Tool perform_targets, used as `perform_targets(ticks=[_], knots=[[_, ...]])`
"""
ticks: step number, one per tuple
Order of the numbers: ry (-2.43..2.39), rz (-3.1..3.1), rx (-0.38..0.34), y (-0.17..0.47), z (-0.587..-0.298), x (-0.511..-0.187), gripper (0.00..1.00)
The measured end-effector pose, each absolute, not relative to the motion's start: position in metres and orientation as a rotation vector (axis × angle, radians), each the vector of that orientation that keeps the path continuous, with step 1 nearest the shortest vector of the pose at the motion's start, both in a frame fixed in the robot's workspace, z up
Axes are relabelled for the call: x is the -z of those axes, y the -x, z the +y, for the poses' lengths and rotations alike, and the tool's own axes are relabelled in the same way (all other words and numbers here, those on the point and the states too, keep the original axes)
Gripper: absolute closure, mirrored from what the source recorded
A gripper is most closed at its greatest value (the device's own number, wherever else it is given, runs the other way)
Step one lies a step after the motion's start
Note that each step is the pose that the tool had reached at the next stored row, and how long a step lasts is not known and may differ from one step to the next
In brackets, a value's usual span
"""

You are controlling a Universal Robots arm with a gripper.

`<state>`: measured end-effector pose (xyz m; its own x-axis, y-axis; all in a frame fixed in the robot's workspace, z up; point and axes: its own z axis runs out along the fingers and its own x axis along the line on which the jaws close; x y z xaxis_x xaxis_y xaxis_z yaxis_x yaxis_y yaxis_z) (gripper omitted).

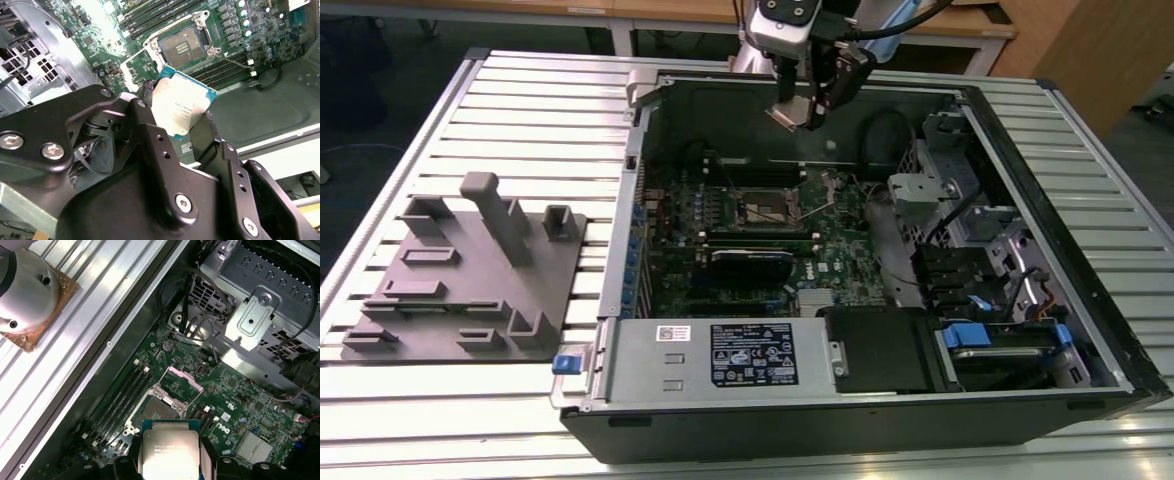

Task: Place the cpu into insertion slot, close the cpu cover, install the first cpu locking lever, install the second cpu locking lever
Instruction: 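Place the cpu into insertion slot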

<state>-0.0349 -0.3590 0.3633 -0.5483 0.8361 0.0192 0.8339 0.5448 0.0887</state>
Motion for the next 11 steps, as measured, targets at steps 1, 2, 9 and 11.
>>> perform_targets(ticks=[1, 2, 9, 11], knots=[[-1.481, 2.739, -0.136, 0.0349, -0.3590, -0.3633, 0.46], [-1.481, 2.739, -0.136, 0.0349, -0.3590, -0.3633, 0.46], [-1.513, 2.720, -0.135, 0.0349, -0.3590, -0.3631, 0.46], [-1.544, 2.701, -0.135, 0.0349, -0.3590, -0.3629, 0.46]])
